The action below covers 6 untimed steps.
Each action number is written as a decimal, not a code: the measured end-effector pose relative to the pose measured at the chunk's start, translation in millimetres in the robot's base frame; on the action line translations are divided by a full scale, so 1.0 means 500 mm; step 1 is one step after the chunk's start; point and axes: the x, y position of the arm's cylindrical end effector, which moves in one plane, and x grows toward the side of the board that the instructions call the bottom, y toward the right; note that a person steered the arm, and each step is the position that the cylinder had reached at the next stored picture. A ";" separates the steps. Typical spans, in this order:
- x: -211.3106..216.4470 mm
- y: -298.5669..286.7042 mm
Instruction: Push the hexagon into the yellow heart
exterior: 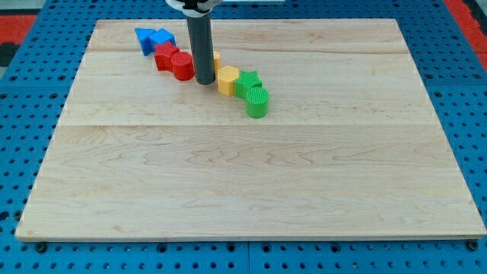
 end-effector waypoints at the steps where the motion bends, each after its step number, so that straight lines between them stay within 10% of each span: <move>1: 0.048 0.046; 6: 0.045 0.152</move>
